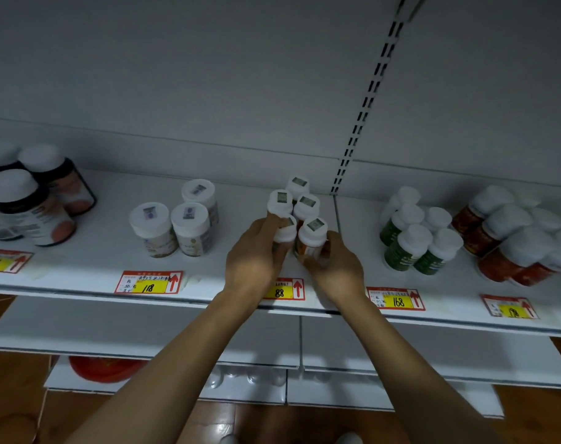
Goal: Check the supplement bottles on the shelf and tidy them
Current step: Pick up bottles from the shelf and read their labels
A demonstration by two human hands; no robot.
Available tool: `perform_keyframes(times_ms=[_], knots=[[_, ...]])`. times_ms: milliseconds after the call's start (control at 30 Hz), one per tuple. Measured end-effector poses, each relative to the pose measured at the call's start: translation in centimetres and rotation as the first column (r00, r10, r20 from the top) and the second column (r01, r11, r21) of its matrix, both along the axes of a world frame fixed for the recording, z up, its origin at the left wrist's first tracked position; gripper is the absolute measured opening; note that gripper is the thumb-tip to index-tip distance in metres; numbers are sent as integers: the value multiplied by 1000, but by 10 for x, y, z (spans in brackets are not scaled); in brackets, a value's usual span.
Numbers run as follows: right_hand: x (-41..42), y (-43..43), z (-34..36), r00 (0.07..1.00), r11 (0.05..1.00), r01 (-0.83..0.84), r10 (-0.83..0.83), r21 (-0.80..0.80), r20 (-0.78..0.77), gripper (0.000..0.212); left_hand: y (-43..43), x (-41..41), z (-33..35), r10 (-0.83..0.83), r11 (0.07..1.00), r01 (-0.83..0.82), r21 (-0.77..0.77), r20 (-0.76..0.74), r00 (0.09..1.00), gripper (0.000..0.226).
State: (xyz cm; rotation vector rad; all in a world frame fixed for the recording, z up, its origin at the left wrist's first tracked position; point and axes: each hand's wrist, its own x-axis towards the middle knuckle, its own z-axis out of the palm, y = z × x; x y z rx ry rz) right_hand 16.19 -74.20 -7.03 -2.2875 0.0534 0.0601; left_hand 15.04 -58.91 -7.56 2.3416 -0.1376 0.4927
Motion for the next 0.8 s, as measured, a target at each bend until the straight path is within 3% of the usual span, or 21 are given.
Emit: perform_keyframes(times_ms=[133, 233, 333, 433, 500, 567, 700, 800], knots=[[-18, -4, 11, 997, 983, 74, -73, 170, -14, 77, 10, -14, 12, 11, 979, -13, -203, -12, 1000, 31], [-44, 4, 23, 958, 932, 187, -243, 311, 155, 56, 20, -29, 39, -57, 914, 52, -402, -1, 998, 39], [-69, 24, 53, 971, 763, 140, -229, 631, 61, 24, 31, -44, 67, -238, 764, 191, -616, 6, 971, 42], [-85, 43, 75, 999, 614, 36, -13, 789, -35, 42, 40, -61, 87, -390, 517, 249, -819, 33, 920, 40], [-93, 51, 84, 1000, 580, 5, 14, 814, -16, 44, 45, -68, 94, -437, 438, 259, -861, 48, 898, 44], [-100, 55, 90, 999, 609, -3, -32, 794, 28, 45, 50, -74, 98, -467, 406, 252, -878, 38, 883, 47], [-114, 68, 95, 982, 665, -58, -95, 744, 161, 38, 47, -83, 102, -418, 466, 228, -855, 15, 908, 57], [-121, 78, 95, 978, 680, -101, -67, 726, 200, 49, 47, -84, 105, -356, 452, 199, -869, 28, 934, 57]])
